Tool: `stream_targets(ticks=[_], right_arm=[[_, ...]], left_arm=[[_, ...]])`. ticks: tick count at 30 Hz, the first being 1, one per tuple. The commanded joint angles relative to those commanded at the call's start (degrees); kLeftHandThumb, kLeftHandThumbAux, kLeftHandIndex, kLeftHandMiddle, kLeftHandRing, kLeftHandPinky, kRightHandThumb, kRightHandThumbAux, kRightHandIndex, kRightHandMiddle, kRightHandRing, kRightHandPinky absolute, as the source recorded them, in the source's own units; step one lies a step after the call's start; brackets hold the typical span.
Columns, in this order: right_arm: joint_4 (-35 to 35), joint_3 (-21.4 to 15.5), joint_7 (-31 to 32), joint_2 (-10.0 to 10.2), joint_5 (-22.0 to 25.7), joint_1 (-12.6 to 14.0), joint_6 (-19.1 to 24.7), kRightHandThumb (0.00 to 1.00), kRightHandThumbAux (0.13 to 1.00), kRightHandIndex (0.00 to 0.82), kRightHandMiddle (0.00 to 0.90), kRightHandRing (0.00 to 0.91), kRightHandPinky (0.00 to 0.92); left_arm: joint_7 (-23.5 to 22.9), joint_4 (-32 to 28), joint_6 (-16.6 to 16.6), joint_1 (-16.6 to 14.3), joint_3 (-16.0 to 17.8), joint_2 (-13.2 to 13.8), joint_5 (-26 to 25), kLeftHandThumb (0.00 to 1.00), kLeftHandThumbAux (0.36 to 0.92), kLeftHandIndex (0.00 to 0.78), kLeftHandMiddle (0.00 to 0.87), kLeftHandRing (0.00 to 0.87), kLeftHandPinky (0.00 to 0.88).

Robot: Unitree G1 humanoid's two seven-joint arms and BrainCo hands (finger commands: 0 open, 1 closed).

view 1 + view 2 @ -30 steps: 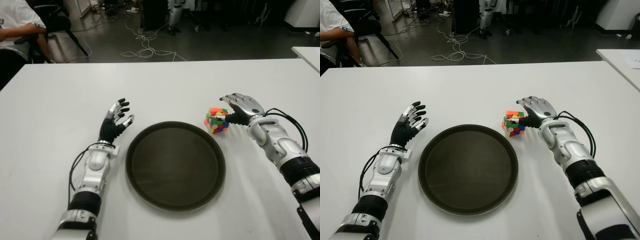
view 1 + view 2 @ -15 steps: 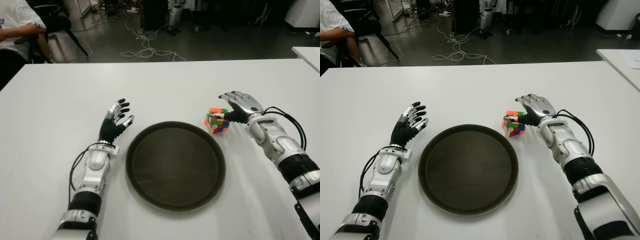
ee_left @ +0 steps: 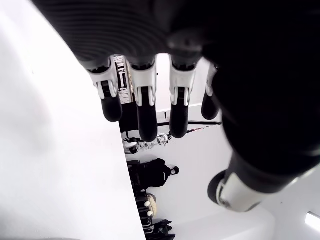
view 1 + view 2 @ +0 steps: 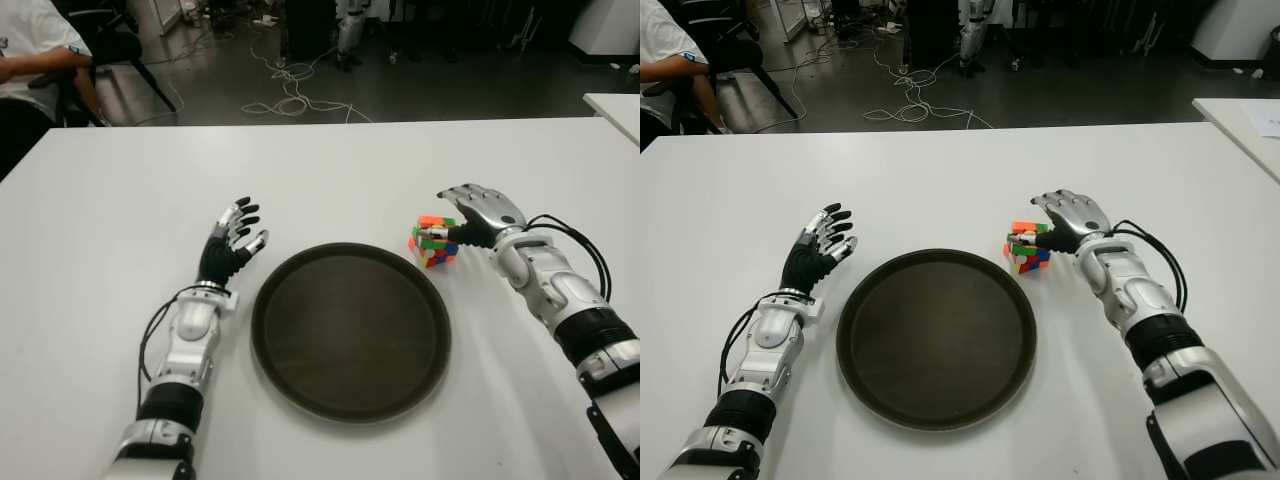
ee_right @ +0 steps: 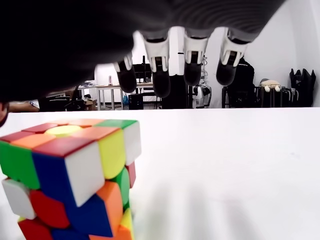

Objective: Pick up the Rubik's Cube and put it in the plate

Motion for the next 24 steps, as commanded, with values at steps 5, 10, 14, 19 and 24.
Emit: stream_targets(ticks=[5,10,14,19,24], right_arm=[[0.23,0.14,-0.57,0.26,-0.09,0.05,-0.19,0.123,0.16,0.0,0.0,0.0,0.0],[0.49,0.38,-0.95,0.58,-0.18,0.02,-0.36,0.12,0.16,0.0,0.0,0.0,0.0],[0.81,0.8,-1.76,0.98,-0.56,0.02,-0.35,0.116,0.163,0.0,0.0,0.0,0.0],[2.14,1.47,-3.27,1.73,-0.78,-0.08,-0.45,0.102,0.16,0.0,0.0,0.0,0.0],[2.71,2.03,-4.06,2.23,-0.44,0.0,-0.83,0.099,0.16,0.0,0.0,0.0,0.0]], left_arm=[[0.16,0.21,0.0,-0.1,-0.11,0.16,0.41,0.058,0.736,0.123,0.186,0.163,0.122],[0.1,0.32,-0.27,-0.14,-0.11,0.19,0.53,0.059,0.738,0.122,0.183,0.159,0.113],[0.18,0.46,-0.45,-0.22,-0.17,0.23,0.73,0.05,0.734,0.118,0.18,0.155,0.107],[0.5,0.76,-0.64,-0.4,-0.11,0.17,0.91,0.051,0.723,0.123,0.177,0.153,0.108],[0.14,1.0,-0.71,-0.56,-0.01,0.11,0.63,0.051,0.731,0.117,0.173,0.15,0.105]])
